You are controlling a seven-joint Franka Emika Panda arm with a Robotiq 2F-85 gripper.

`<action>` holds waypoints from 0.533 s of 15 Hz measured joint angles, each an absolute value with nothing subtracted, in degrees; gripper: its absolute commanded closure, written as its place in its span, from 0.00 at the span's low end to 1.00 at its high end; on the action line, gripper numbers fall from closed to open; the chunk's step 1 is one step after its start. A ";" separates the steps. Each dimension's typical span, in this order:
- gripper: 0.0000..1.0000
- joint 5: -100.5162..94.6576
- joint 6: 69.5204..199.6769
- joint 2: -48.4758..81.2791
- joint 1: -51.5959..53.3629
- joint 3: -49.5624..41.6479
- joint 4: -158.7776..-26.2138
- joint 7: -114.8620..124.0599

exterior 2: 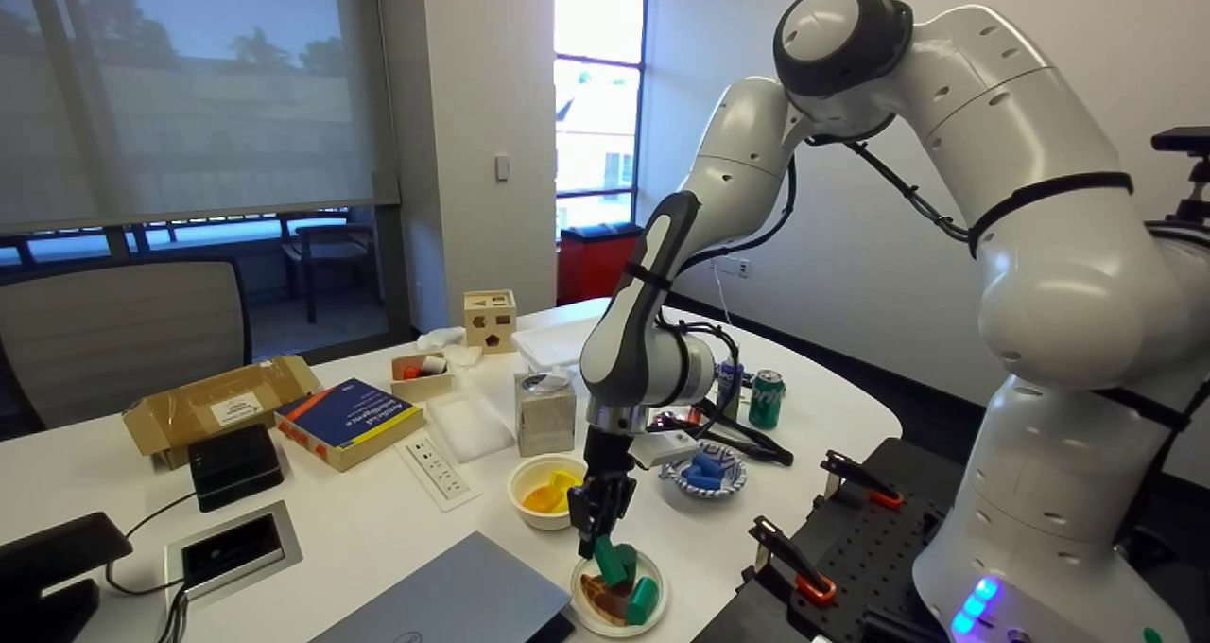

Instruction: Pick up the green cylinder and put it onto the plate

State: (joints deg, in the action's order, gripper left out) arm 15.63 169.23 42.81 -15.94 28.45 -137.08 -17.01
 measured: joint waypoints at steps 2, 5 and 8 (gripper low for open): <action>0.92 14.99 171.94 44.16 -15.98 27.35 -136.88 -16.30; 0.92 13.16 172.89 46.02 -16.35 25.82 -135.60 -15.58; 0.92 10.90 172.80 47.76 -16.78 25.29 -133.76 -15.27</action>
